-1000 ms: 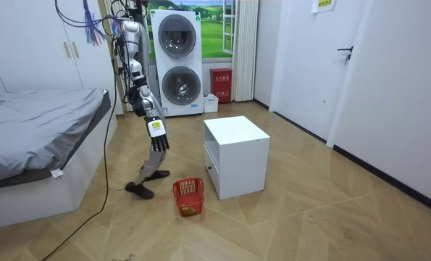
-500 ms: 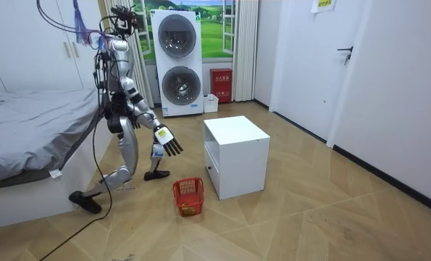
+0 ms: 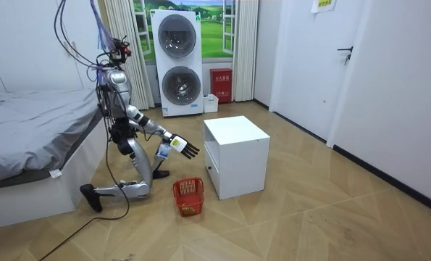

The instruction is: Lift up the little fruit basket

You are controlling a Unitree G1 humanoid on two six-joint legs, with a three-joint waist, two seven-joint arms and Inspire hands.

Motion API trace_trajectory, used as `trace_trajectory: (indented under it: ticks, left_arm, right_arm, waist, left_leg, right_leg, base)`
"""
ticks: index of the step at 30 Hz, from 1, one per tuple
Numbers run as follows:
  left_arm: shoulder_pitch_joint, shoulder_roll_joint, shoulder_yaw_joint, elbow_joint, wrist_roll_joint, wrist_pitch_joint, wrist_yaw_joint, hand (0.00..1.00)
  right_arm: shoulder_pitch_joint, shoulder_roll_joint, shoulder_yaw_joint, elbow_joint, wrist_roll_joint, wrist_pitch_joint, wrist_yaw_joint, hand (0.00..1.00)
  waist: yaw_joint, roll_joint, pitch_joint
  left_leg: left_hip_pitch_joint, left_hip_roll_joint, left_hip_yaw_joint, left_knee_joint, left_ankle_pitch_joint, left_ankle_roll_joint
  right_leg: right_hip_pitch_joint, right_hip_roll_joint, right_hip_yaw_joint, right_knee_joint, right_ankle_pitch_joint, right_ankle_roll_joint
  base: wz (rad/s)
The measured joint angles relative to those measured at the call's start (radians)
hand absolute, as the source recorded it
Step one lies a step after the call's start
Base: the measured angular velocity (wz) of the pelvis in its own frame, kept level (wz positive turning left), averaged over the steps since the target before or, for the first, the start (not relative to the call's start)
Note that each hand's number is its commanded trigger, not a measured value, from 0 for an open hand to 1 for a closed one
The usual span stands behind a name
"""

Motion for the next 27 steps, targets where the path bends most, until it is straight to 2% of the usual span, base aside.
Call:
trace_trajectory:
  ticks: [1, 3, 4, 8, 10, 12, 17, 20, 21, 24, 27]
  left_arm:
    - [0.001, 0.002, -0.004, 0.001, -0.001, -0.005, 0.0, 0.0]
    - [0.01, 0.001, -0.03, 0.002, -0.001, -0.013, 0.0, 0.0]
    - [0.021, 0.001, -0.042, 0.002, 0.0, -0.015, 0.0, 0.0]
    - [0.07, 0.0, -0.042, 0.007, -0.001, -0.02, 0.0, 0.0]
    - [0.105, 0.0, -0.042, 0.009, 0.0, -0.021, 0.0, 0.0]
    - [0.129, 0.0, -0.042, 0.012, 0.0, -0.021, 0.0, 0.0]
    - [0.172, 0.002, -0.043, 0.011, 0.001, -0.021, -0.003, 0.0]
    - [0.177, 0.002, -0.055, 0.009, 0.0, -0.021, -0.008, 0.0]
    - [0.173, -0.009, -0.067, 0.005, -0.001, -0.02, -0.015, 0.0]
    - [0.174, -0.016, -0.07, 0.005, 0.0, -0.014, -0.05, 0.0]
    - [0.174, -0.015, -0.08, 0.001, 0.0, -0.012, -0.058, 0.0]
  right_arm:
    - [0.0, 0.001, 0.0, -0.001, 0.001, 0.0, 0.0, 0.0]
    - [0.0, 0.001, 0.002, -0.001, 0.001, 0.001, -0.001, 0.0]
    - [0.0, 0.001, 0.005, -0.006, 0.001, 0.002, -0.001, 0.0]
    - [0.008, 0.003, 0.005, -0.023, 0.018, 0.006, -0.002, 0.0]
    - [0.021, 0.003, 0.006, -0.026, 0.011, 0.009, -0.003, 0.0]
    - [0.031, 0.003, 0.006, -0.027, 0.007, 0.014, -0.002, 0.0]
    - [0.045, 0.0, 0.005, -0.056, -0.007, 0.014, -0.003, 0.0]
    - [0.044, -0.015, 0.007, -0.073, -0.007, 0.013, -0.003, 0.0]
    - [0.044, -0.033, 0.007, -0.073, -0.007, 0.013, -0.004, 0.0]
    - [0.045, -0.047, 0.012, -0.071, -0.006, 0.013, -0.004, 0.0]
    - [0.061, -0.066, 0.038, -0.069, -0.001, 0.013, -0.001, 0.0]
  waist:
    - [-0.003, -0.016, -0.0039]
    - [-0.01, -0.028, -0.0089]
    - [-0.015, -0.03, -0.0102]
    - [-0.024, -0.03, -0.0105]
    - [-0.028, -0.031, -0.0115]
    - [-0.033, -0.033, -0.0126]
    - [-0.047, -0.025, -0.0142]
    - [-0.048, -0.008, -0.0113]
    - [-0.046, 0.013, -0.0052]
    - [-0.045, 0.023, -0.0096]
    - [-0.047, 0.024, -0.0099]
  left_leg:
    - [-0.002, -0.006, 0.0, 0.004, 0.001, -0.001]
    - [-0.003, -0.007, -0.007, 0.009, 0.005, -0.01]
    - [-0.003, -0.007, -0.016, 0.013, 0.009, -0.018]
    - [-0.003, -0.009, -0.035, 0.018, 0.015, -0.032]
    - [-0.003, -0.009, -0.037, 0.018, 0.017, -0.047]
    - [-0.004, -0.009, -0.038, 0.02, 0.019, -0.05]
    - [-0.029, -0.008, -0.039, 0.045, 0.021, -0.057]
    - [-0.045, 0.005, -0.05, 0.074, 0.011, -0.079]
    - [-0.047, 0.01, -0.064, 0.079, 0.008, -0.088]
    - [-0.046, 0.019, -0.072, 0.072, 0.006, -0.108]
    - [-0.046, 0.02, -0.09, 0.07, 0.003, -0.127]
  right_leg:
    - [0.002, 0.001, 0.0, 0.014, 0.0, 0.0]
    - [0.006, 0.008, 0.0, 0.027, 0.0, 0.0]
    - [0.009, 0.019, 0.0, 0.035, 0.0, 0.0]
    - [0.01, 0.019, -0.004, 0.051, -0.001, -0.001]
    - [0.009, 0.018, -0.004, 0.059, -0.004, -0.005]
    - [0.01, 0.019, -0.003, 0.068, -0.007, -0.009]
    - [0.016, 0.023, -0.001, 0.099, -0.047, -0.018]
    - [0.025, 0.045, 0.001, 0.121, -0.082, -0.025]
    - [0.022, 0.062, 0.001, 0.122, -0.083, -0.027]
    - [0.007, 0.075, 0.009, 0.123, -0.086, -0.033]
    - [0.003, 0.091, 0.011, 0.123, -0.086, -0.033]
  base:
    - [0.12]
    - [0.09]
    - [0.04]
    - [-0.04]
    - [0.02]
    - [0.0]
    - [0.06]
    - [-0.02]
    - [-0.08]
    - [-0.11]
    - [-0.06]
